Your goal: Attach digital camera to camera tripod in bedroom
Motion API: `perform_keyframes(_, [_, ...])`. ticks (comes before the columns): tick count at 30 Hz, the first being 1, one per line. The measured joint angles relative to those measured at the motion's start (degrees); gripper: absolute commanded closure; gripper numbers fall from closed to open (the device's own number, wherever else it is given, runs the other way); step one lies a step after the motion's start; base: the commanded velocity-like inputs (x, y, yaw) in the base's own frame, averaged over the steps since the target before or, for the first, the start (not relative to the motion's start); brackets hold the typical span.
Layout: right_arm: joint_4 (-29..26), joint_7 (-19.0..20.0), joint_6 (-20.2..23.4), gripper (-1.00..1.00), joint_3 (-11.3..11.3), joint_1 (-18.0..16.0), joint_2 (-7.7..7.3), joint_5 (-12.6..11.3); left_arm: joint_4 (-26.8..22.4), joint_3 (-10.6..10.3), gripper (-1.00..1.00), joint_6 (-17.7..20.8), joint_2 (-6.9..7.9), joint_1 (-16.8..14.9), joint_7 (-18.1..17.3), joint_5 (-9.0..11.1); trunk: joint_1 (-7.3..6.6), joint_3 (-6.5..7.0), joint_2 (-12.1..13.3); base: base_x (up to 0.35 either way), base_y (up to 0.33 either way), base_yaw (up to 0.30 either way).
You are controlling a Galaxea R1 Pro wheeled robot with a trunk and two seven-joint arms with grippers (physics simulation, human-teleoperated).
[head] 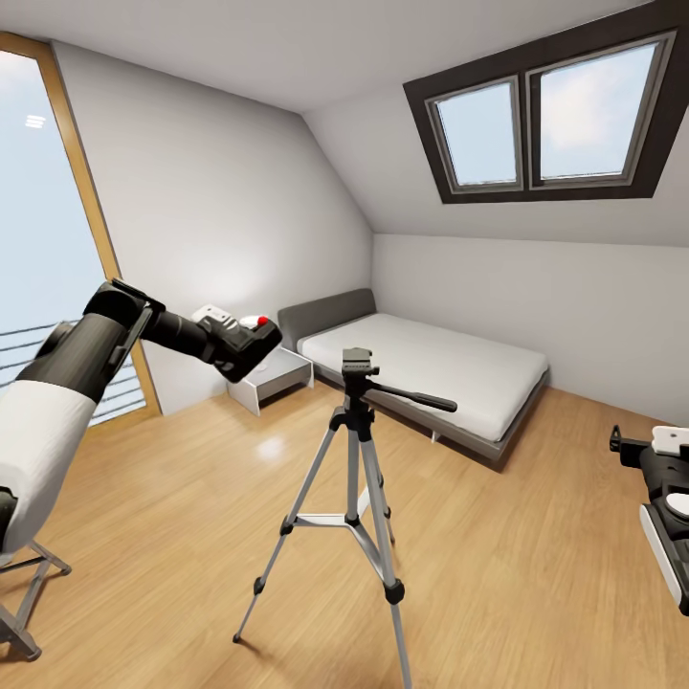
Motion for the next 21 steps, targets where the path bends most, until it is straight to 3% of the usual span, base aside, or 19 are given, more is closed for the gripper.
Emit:
perform_keyframes(13, [0.0, 0.0, 0.0, -1.00, 0.0, 0.0, 0.04, 0.5, -2.8, -0.3, 1.00, 1.9, -0.80, -0.7, 0.0, 0.1, 0.00, 0.00, 0.0, 0.000, 0.000, 0.000])
perform_keyframes(21, [0.0, 0.0, 0.0, -1.00, 0.0, 0.0, 0.02, 0.5, -3.8, -3.0, 1.00, 2.1, -0.97, -0.8, 0.0, 0.0, 0.00, 0.00, 0.0, 0.000, 0.000, 0.000])
